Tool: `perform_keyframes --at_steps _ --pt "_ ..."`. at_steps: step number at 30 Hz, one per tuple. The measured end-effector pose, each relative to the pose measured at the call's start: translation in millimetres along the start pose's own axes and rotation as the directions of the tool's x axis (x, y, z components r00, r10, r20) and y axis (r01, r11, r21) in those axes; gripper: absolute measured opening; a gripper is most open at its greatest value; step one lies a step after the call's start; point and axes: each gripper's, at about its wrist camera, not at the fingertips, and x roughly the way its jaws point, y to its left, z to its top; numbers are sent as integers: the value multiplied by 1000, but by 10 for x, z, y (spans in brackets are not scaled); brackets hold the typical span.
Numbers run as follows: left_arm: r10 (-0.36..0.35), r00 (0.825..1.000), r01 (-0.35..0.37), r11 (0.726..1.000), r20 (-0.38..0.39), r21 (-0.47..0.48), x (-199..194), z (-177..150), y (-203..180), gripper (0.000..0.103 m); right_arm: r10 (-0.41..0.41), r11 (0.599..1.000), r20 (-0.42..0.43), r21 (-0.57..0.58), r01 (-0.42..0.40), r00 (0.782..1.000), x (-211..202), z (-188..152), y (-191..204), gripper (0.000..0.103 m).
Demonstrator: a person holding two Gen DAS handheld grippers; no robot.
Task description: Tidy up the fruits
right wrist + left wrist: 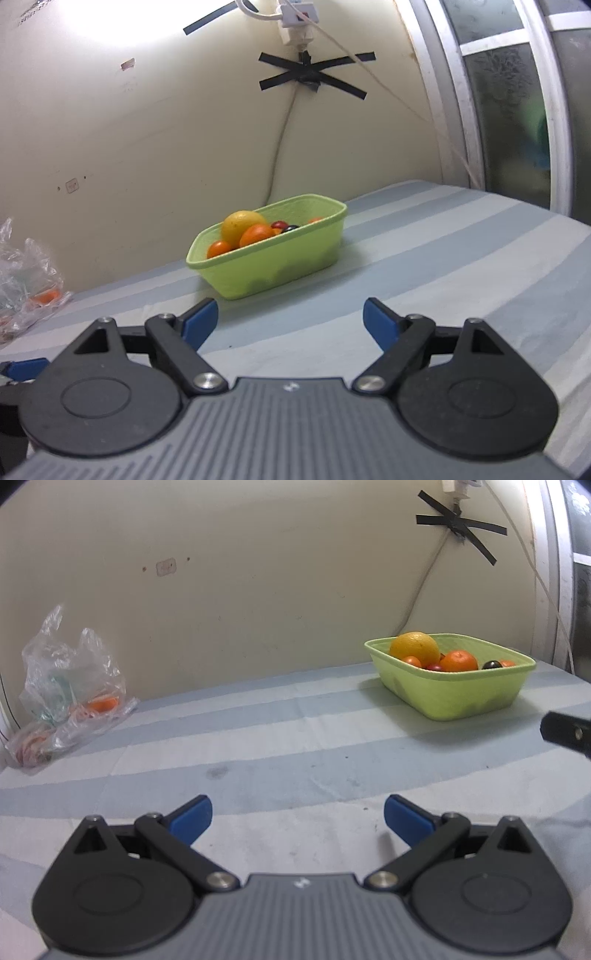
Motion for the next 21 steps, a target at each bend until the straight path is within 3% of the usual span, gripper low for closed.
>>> perform_keyframes --at_steps 21 --pt "-1 998 -2 999 -64 -47 53 -23 83 103 -4 1000 -2 17 4 1000 -38 -20 45 88"
